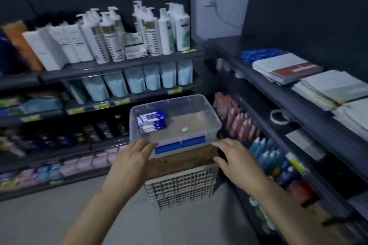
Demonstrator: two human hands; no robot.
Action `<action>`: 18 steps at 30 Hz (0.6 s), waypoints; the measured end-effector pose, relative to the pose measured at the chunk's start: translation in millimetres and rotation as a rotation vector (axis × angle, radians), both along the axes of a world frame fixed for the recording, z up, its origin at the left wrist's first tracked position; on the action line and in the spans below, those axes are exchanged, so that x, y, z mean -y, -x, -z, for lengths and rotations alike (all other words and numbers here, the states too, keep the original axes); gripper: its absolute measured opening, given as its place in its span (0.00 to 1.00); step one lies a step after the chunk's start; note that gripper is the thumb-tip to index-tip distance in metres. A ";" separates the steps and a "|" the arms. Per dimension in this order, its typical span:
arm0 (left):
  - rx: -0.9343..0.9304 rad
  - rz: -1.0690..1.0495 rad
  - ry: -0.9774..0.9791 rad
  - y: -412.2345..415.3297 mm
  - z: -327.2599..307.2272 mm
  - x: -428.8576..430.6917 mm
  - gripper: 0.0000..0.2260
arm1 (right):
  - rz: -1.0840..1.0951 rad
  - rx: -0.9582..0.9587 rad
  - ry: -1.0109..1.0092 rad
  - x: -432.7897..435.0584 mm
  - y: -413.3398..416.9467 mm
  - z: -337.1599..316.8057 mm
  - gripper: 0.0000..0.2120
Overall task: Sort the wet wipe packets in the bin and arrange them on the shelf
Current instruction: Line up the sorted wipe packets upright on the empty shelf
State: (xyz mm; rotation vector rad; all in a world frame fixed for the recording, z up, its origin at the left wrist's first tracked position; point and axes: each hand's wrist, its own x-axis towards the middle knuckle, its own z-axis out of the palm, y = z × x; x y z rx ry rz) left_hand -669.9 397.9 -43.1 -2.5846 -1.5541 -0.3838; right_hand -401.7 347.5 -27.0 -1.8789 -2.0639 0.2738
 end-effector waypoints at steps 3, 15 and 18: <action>0.007 -0.062 0.009 13.8 6.7 -20.3 0.22 | -0.055 -0.022 0.007 -45.1 15.7 7.6 0.20; 0.069 -0.279 0.131 20.3 49.2 -180.5 0.24 | -0.196 -0.097 0.181 -278.4 25.2 59.5 0.24; 0.100 -0.323 0.174 23.0 66.2 -209.5 0.25 | -0.209 -0.106 0.254 -323.6 31.5 78.2 0.24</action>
